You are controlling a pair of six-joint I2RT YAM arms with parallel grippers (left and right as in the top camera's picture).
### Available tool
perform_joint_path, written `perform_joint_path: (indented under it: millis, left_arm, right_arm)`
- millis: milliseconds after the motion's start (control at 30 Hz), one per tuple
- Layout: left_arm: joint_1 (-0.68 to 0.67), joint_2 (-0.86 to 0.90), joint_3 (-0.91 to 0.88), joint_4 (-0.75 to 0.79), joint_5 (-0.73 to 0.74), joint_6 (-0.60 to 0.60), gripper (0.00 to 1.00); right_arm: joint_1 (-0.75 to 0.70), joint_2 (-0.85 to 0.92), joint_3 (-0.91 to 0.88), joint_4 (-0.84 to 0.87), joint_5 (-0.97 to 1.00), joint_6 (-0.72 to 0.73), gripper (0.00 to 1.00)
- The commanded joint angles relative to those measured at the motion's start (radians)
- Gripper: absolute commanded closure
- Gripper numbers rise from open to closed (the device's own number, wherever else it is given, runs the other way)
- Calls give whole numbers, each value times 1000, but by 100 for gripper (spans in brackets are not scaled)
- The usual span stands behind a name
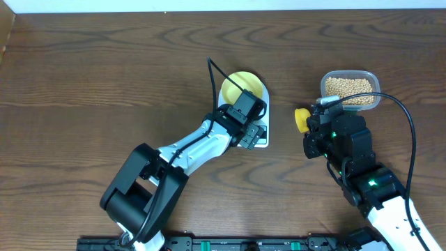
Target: Scoop item into bowl and weigh 50g on scale
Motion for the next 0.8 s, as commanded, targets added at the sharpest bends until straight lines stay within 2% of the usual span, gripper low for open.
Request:
perform_joint_path:
  millis: [0,367,767]
  left_arm:
    - [2,-5,-42,-24,-33,3,16]
    - [2,-25,-42,-26,-33,3,16]
    - [38,-132,-42,-45,-32,3,16]
  right_arm:
    - [-7,5,15,1,12,-14,99]
    - [-7,5,15,0,12,-14,99]
    - [-7,5,15,1,12,-14,99]
